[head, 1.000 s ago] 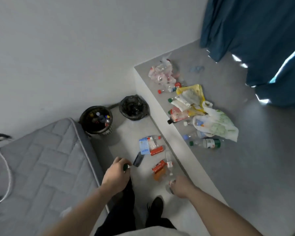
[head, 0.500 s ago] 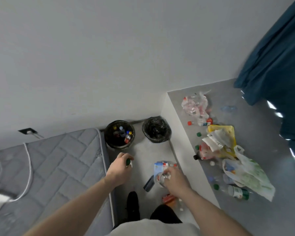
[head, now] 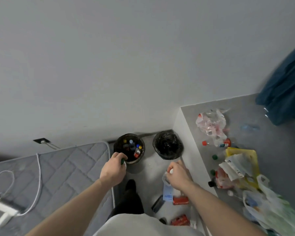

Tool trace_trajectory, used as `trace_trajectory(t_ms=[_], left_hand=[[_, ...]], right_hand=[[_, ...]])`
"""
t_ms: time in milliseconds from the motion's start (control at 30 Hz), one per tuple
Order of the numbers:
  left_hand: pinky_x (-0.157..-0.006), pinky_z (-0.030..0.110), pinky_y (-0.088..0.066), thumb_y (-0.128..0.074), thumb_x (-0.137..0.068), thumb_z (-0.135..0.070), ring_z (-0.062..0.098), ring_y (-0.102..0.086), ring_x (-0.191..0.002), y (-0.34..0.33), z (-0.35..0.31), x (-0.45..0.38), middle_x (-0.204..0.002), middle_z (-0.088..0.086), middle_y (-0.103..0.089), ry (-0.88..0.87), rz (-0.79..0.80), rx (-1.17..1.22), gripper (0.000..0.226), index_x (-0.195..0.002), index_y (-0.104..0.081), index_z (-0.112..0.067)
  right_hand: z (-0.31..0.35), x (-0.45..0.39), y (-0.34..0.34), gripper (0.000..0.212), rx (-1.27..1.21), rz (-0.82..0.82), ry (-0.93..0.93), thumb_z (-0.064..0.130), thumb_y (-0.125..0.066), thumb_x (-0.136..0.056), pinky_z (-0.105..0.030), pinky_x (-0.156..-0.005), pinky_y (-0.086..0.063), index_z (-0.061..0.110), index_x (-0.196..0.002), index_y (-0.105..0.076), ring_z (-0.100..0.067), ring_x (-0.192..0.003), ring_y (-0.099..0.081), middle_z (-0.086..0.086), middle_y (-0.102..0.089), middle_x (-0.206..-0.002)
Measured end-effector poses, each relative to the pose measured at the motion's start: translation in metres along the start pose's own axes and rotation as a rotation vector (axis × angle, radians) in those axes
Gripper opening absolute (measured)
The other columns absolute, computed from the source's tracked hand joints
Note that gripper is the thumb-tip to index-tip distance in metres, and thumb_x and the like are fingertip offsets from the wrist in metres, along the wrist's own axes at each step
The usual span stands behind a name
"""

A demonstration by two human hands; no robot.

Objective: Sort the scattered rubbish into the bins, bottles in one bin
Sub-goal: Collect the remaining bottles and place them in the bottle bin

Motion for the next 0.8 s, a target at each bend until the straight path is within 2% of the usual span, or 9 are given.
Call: trace_trajectory(t_ms=[133,300,433,533,633,700,800], left_hand=[[-0.086,0.036,-0.049,-0.050,-0.094,-0.019,0.022,-0.062,-0.105,0.017,0.011,-0.055,-0.128,-0.007,-0.054,0.017,0.016,-0.059,0.028,-0.119,-0.059,-0.027],[-0.076,0.034,-0.047,-0.047,-0.096,-0.022,0.024,-0.064,-0.099,0.024,0.042,-0.139,-0.129,-0.007,-0.051,0.086,0.094,-0.088,0.027,-0.121,-0.057,-0.027],[-0.071,0.034,-0.046,-0.047,-0.099,-0.025,0.021,-0.058,-0.077,0.007,0.075,-0.203,-0.125,-0.005,-0.044,0.104,0.190,-0.076,0.017,-0.113,-0.056,-0.028],[-0.079,0.037,-0.049,-0.047,-0.097,-0.025,0.026,-0.063,-0.088,-0.015,0.101,-0.247,-0.124,-0.006,-0.042,0.092,0.296,-0.065,0.017,-0.111,-0.056,-0.029],[-0.088,0.032,-0.045,-0.046,-0.097,-0.025,0.022,-0.059,-0.099,-0.036,0.122,-0.296,-0.126,-0.007,-0.043,0.097,0.390,-0.025,0.021,-0.113,-0.059,-0.029],[-0.092,0.033,-0.045,-0.045,-0.096,-0.023,0.024,-0.059,-0.104,-0.054,0.137,-0.329,-0.127,-0.004,-0.046,0.072,0.416,-0.032,0.024,-0.114,-0.060,-0.029],[-0.095,0.035,-0.045,-0.046,-0.096,-0.023,0.027,-0.060,-0.111,-0.084,0.161,-0.364,-0.128,-0.004,-0.048,0.062,0.441,-0.048,0.024,-0.115,-0.059,-0.031]], right_hand=[[0.028,-0.053,0.005,0.008,-0.011,0.012,0.001,0.036,-0.060,-0.084,-0.035,-0.088,-0.049,0.029,-0.085,-0.057,-0.025,-0.102,-0.058,0.003,-0.046,-0.112],[0.070,-0.123,-0.012,0.014,-0.124,0.043,-0.047,0.034,-0.064,-0.088,-0.038,-0.083,-0.053,0.029,-0.079,-0.054,-0.018,-0.088,-0.057,0.004,-0.043,-0.104],[0.102,-0.180,-0.032,0.013,-0.151,0.099,-0.066,0.023,-0.062,-0.091,-0.026,-0.080,-0.042,0.025,-0.081,-0.054,-0.013,-0.083,-0.052,0.004,-0.043,-0.107],[0.118,-0.226,-0.052,0.021,-0.163,0.160,-0.064,0.017,-0.065,-0.088,-0.024,-0.085,-0.044,0.030,-0.080,-0.052,-0.011,-0.088,-0.052,0.003,-0.042,-0.110],[0.129,-0.273,-0.077,0.023,-0.149,0.202,-0.043,0.022,-0.065,-0.088,-0.028,-0.086,-0.048,0.036,-0.080,-0.049,-0.011,-0.091,-0.054,0.007,-0.042,-0.108],[0.130,-0.303,-0.096,0.023,-0.138,0.233,-0.024,0.023,-0.065,-0.089,-0.026,-0.083,-0.049,0.037,-0.082,-0.049,-0.010,-0.092,-0.054,0.011,-0.039,-0.105],[0.129,-0.341,-0.132,0.024,-0.121,0.276,-0.002,0.022,-0.068,-0.086,-0.028,-0.087,-0.051,0.037,-0.082,-0.049,-0.013,-0.094,-0.055,0.010,-0.041,-0.106]])
Point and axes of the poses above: each hand's wrist, its own x-axis away from the middle knuckle, its own y-axis out of the back of the hand, z = x × y, the point moved 5 cm from there along -x, towards the middle knuckle
